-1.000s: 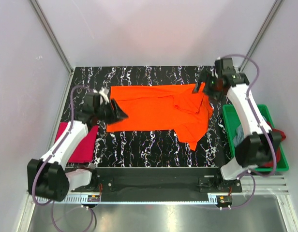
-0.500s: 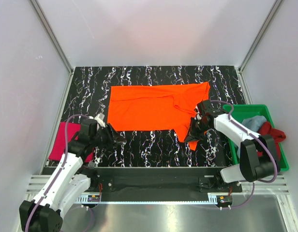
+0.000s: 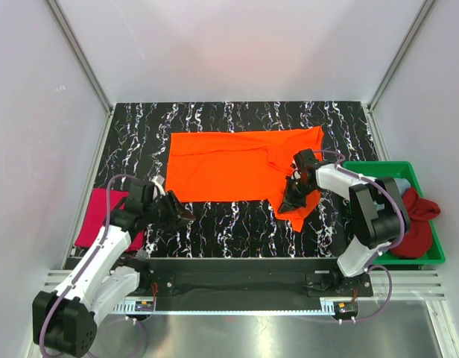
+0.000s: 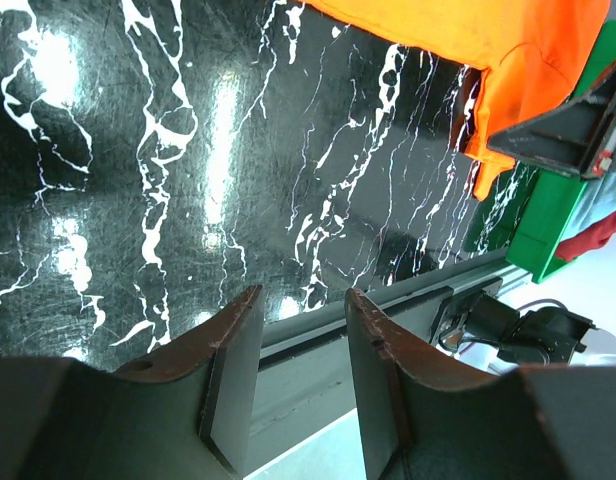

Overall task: Fold and stack the t-shirts
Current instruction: Fold the tshirt

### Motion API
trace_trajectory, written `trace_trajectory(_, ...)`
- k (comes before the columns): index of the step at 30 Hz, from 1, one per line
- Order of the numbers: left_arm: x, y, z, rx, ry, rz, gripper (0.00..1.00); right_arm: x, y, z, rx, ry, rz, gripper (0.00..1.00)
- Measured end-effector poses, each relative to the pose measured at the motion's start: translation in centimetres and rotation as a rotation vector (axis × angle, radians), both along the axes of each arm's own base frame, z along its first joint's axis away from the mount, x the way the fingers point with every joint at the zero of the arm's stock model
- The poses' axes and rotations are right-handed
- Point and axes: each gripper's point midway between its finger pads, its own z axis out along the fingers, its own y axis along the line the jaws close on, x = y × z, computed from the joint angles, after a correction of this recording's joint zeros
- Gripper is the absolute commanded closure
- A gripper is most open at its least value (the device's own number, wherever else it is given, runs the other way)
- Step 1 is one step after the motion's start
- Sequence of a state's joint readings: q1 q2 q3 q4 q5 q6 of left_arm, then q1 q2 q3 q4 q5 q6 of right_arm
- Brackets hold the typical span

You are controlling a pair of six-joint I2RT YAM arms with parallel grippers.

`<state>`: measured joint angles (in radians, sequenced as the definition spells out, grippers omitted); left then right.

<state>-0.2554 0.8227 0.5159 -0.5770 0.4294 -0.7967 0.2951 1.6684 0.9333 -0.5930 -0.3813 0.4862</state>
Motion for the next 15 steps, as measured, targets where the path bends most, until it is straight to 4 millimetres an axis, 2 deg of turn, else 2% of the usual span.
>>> trace_trajectory(3,0.5,-0.1,0.4,0.004,0.0,-0.006,0.57,0.5,0.4,-0.6,-0.01,0.005,0.011,1.0)
trace_trajectory(6,1.0,-0.3,0.7,0.009,0.0,-0.013,0.57,0.2,1.6,-1.5,-0.021,0.017,0.04,1.0)
trace_trajectory(12,2.0,-0.5,0.7,0.029,0.022,-0.033,0.55,-1.7,7.0,-1.4,0.049,0.034,0.121,0.98)
trace_trajectory(15,2.8,-0.8,0.8,0.04,0.03,-0.054,0.54,-2.5,9.2,-1.0,0.094,0.039,0.157,0.91)
